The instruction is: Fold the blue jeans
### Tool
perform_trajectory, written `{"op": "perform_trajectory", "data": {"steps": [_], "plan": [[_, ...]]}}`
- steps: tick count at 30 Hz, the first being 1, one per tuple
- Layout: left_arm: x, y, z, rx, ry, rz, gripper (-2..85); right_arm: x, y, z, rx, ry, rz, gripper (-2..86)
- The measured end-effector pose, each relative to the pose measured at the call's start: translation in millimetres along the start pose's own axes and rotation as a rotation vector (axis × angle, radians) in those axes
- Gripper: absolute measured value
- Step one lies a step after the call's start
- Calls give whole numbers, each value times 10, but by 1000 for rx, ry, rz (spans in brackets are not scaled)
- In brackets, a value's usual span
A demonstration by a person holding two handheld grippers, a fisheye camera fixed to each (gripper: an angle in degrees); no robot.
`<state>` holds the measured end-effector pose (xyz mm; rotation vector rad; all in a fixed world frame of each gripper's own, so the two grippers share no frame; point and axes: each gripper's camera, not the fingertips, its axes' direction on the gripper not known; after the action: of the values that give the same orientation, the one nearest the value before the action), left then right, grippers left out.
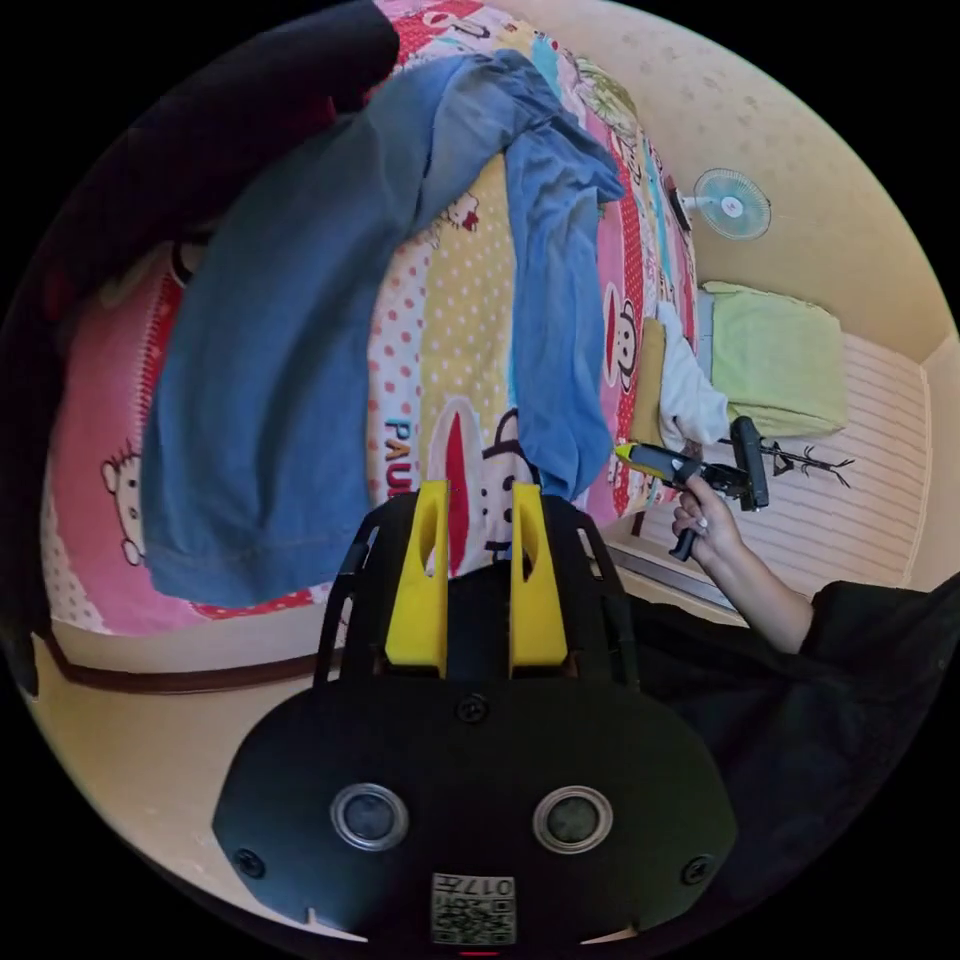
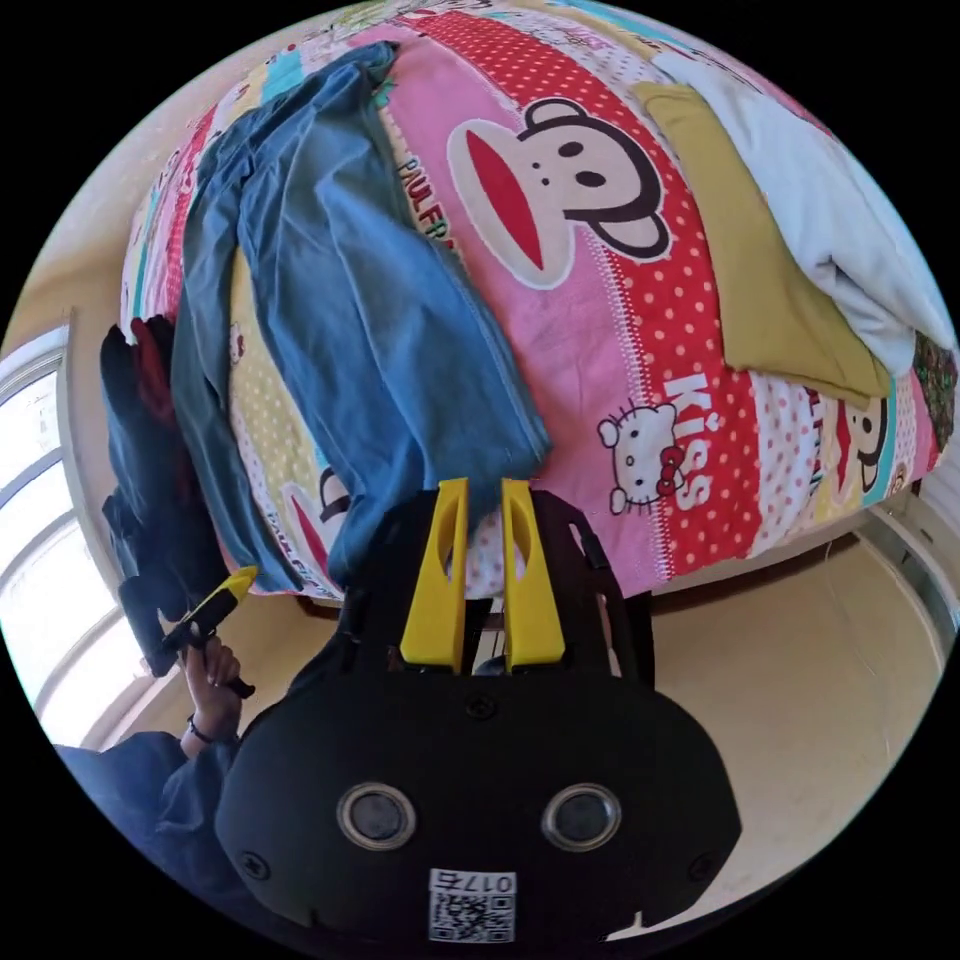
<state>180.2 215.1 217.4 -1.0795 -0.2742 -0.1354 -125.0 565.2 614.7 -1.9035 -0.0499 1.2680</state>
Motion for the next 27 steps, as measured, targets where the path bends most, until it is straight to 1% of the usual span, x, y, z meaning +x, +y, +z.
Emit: {"op": "perform_trajectory", "data": {"steps": [2,3,4,6,7,9,11,12,13,14,15,17,19,20,21,23,25,27], "plan": [[-195,-38,-381,55,-65,-30,118,-95,-151,-61,-32,-32,-108,86],[-365,-14,-600,87,-85,-80,127,-158,-240,-74,-63,-92,-190,98],[-555,62,-795,117,-67,-153,133,-178,-280,-70,-83,-130,-226,104],[-789,263,-1043,173,2,-242,135,-174,-423,3,-173,-277,-304,125],[-881,415,-1173,205,23,-271,135,-159,-449,29,-192,-300,-316,129],[-956,586,-1275,202,-6,-294,136,-66,-526,144,-248,-313,-349,137],[-1020,657,-1240,145,-3,-289,149,27,-550,242,-293,-318,-379,139],[-1058,666,-1166,97,49,-273,155,98,-544,318,-331,-323,-401,140],[-1077,680,-1134,85,109,-269,154,136,-532,361,-352,-318,-414,139],[-1083,697,-1158,97,119,-281,148,217,-495,458,-396,-282,-448,137],[-1087,739,-1251,124,111,-319,138,321,-449,528,-413,-225,-494,130],[-1067,796,-1386,135,65,-360,100,549,-449,472,-354,-145,-514,106],[-983,902,-1576,168,39,-362,67,828,-540,399,-357,-125,-496,69],[-955,925,-1621,167,42,-358,58,1035,-615,332,-384,-154,-494,45],[-895,944,-1704,138,78,-337,45,1238,-670,241,-413,-223,-496,25],[-795,978,-1852,84,173,-304,33,1529,-686,33,-423,-313,-500,15],[-616,1200,-2206,139,248,-266,25,1774,-628,-210,-420,-379,-529,9],[-519,1439,-2439,173,259,-278,22,2004,-444,-420,-451,-397,-615,6]]}}
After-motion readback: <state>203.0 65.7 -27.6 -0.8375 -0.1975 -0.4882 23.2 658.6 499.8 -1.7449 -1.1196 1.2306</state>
